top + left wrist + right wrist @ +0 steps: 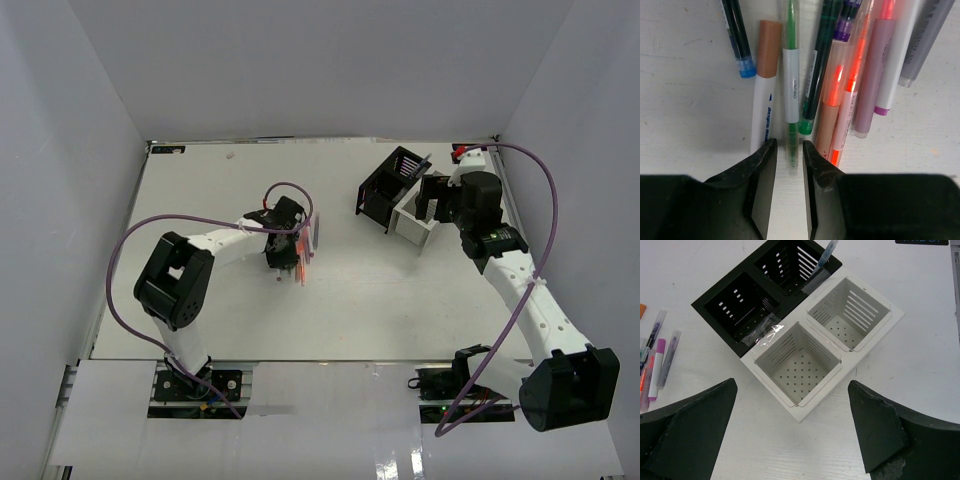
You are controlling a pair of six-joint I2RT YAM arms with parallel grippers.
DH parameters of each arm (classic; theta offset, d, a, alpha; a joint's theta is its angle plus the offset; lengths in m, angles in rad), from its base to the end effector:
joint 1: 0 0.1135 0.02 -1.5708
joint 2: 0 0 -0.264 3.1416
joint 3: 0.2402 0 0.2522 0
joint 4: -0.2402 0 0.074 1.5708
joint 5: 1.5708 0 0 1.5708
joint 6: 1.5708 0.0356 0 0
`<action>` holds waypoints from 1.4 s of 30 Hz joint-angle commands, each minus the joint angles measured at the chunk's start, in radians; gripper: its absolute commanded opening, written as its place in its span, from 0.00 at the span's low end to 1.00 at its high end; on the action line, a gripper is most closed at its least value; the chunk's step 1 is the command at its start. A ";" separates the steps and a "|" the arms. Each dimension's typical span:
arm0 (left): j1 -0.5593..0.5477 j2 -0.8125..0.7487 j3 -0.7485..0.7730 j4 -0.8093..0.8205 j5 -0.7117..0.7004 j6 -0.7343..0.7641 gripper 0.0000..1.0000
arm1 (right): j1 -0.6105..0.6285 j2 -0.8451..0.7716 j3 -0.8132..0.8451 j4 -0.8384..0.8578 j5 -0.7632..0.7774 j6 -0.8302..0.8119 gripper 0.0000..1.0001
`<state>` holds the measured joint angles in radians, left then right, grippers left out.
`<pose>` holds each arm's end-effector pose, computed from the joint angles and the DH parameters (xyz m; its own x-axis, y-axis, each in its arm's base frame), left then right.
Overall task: Sort the stationery into containers
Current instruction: Pick up the pen from the center of the board.
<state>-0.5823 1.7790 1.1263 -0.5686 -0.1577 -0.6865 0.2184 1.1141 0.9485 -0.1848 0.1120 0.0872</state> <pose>0.2895 -0.1840 0.1681 -0.9227 -0.1419 -0.3584 -0.1120 0.9884 -0.1029 0.2525 0.0520 0.3317 -0.3437 0.0124 -0.9390 -0.0832 0.9956 0.0436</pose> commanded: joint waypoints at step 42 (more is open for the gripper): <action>-0.039 -0.487 -0.126 0.400 0.434 0.648 0.00 | 0.200 0.285 0.364 -0.007 -0.693 0.203 0.95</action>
<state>-0.6125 1.3094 1.0134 -0.2340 0.1539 -0.1425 0.3981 1.3640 1.2530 -0.2302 -0.4934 0.2165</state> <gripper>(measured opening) 0.209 0.951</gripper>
